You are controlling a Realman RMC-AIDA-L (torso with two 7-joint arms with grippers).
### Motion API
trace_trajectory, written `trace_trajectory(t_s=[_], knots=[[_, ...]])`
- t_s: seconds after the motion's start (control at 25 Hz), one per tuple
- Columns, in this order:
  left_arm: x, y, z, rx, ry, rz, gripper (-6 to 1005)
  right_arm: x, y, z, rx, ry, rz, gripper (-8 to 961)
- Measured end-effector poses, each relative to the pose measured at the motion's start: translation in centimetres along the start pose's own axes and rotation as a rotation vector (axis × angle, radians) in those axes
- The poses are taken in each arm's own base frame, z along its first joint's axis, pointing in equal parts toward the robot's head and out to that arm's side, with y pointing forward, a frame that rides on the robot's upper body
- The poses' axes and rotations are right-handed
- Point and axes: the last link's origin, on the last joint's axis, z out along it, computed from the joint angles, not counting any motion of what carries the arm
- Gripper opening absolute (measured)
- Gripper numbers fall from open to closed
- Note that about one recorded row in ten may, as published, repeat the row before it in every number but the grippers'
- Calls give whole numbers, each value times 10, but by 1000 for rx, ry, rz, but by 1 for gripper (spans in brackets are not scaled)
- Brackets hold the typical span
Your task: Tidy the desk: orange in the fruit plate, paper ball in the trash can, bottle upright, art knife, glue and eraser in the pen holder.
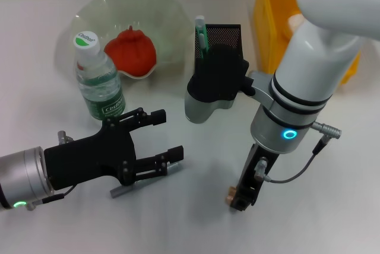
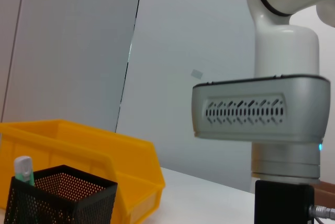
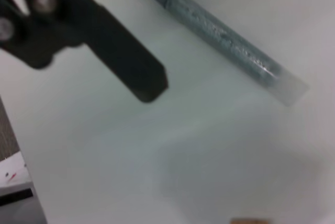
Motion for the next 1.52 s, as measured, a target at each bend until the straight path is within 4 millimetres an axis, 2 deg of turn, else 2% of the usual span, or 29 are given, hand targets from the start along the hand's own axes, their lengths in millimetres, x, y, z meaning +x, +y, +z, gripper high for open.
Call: trace_trajectory(t_s=[0.24, 0.56, 0.68, 0.88, 0.96, 1.0, 1.08, 1.16, 1.28, 1.4, 1.52], knots=[[0, 0, 0, 0, 0, 0, 786, 3, 8, -10, -13, -112, -25, 271], [0, 0, 0, 0, 0, 2, 786, 21, -7, -28, -80, -330, 30, 270], [0, 0, 0, 1, -1, 2, 786, 33, -18, -42, -135, -495, 56, 270], [0, -1, 1, 3, -3, 3, 786, 44, -27, -52, -163, -662, 64, 271], [1, -1, 2, 2, -3, 4, 786, 52, -34, -58, -171, -804, 64, 272], [1, -1, 2, 2, -3, 4, 786, 52, -34, -58, -171, -804, 64, 273], [1, -2, 2, 1, -3, 5, 786, 59, -45, -61, -152, -953, 87, 274], [1, -2, 2, 1, -3, 5, 786, 61, -49, -61, -139, -994, 95, 275], [1, -2, 2, 3, -4, 6, 786, 69, -64, -51, -85, -1136, 110, 277], [1, -2, 1, 4, -5, 5, 786, 74, -69, -47, -56, -1193, 110, 279], [0, -2, 1, 6, -6, 5, 785, 85, -76, -47, -6, -1339, 102, 281]])
